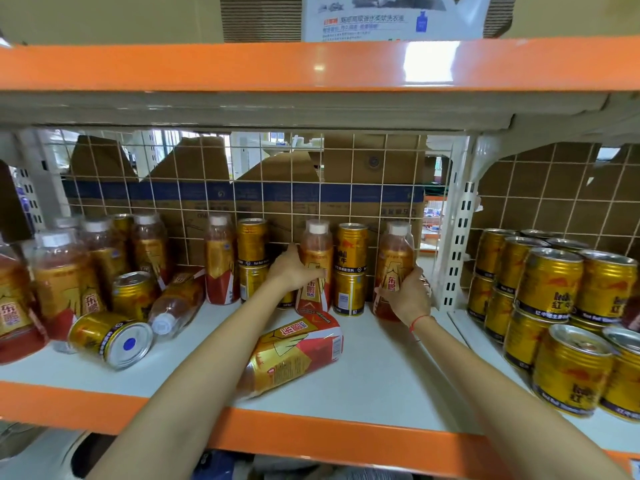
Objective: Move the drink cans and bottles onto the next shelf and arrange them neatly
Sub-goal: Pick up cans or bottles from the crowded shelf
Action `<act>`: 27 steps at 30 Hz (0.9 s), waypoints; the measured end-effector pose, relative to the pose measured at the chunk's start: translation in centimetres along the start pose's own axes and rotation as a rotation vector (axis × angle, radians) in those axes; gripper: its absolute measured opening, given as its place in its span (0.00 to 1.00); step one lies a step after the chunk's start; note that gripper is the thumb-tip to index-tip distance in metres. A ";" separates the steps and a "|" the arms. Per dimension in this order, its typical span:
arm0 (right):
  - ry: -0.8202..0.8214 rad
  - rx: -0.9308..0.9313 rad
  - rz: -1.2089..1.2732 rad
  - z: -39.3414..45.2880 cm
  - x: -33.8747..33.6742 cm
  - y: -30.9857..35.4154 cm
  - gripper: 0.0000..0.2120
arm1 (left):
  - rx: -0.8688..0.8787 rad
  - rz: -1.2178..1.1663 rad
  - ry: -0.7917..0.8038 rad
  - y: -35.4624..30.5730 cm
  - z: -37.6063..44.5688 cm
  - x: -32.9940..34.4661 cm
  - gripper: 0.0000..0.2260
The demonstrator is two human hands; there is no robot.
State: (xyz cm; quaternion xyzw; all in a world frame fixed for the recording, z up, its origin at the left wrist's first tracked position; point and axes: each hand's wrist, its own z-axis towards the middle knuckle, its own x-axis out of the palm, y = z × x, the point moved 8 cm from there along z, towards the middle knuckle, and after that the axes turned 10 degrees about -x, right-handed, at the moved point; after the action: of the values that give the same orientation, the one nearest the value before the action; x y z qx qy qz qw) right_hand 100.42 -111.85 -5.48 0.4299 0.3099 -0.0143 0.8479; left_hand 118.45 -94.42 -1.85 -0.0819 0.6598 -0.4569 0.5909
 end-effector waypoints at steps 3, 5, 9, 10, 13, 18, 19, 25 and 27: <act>0.001 -0.009 -0.013 -0.1 -0.2 0.3 0.34 | -0.016 -0.038 -0.002 0.0 -0.3 0.1 0.36; 0.026 -0.027 -0.032 -0.2 -0.3 0.5 0.34 | -0.015 -0.048 -0.024 0.2 -0.4 0.1 0.37; 0.085 -0.061 -0.011 -0.5 -0.7 0.9 0.34 | -0.009 -0.071 -0.064 0.5 -0.7 -0.2 0.34; 0.100 -0.066 -0.007 -0.6 -0.8 1.0 0.35 | -0.010 -0.065 -0.069 0.6 -0.7 -0.3 0.35; 0.139 -0.064 -0.005 -1.1 -1.1 1.1 0.35 | -0.021 -0.009 -0.058 0.6 -0.7 -0.6 0.38; 0.188 -0.043 0.043 -2.0 -1.4 1.2 0.36 | 0.046 0.114 -0.024 0.1 -1.2 -0.9 0.38; 0.191 -0.047 0.046 -2.3 -1.4 1.3 0.36 | 0.049 0.084 0.004 0.1 -1.3 -0.7 0.39; 0.128 0.005 0.110 -2.8 -0.9 1.3 0.41 | 0.006 -0.092 0.040 0.2 -2.1 0.4 0.44; 0.079 0.021 0.074 -2.9 -0.8 1.4 0.46 | -0.005 -0.101 0.004 0.3 -2.6 0.6 0.45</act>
State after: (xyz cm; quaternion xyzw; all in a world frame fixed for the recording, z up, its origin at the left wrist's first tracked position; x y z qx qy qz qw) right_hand 98.67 -109.01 -5.28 0.4503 0.3267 0.0309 0.8304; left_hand 116.23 -93.33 -2.74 -0.1154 0.6573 -0.4846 0.5655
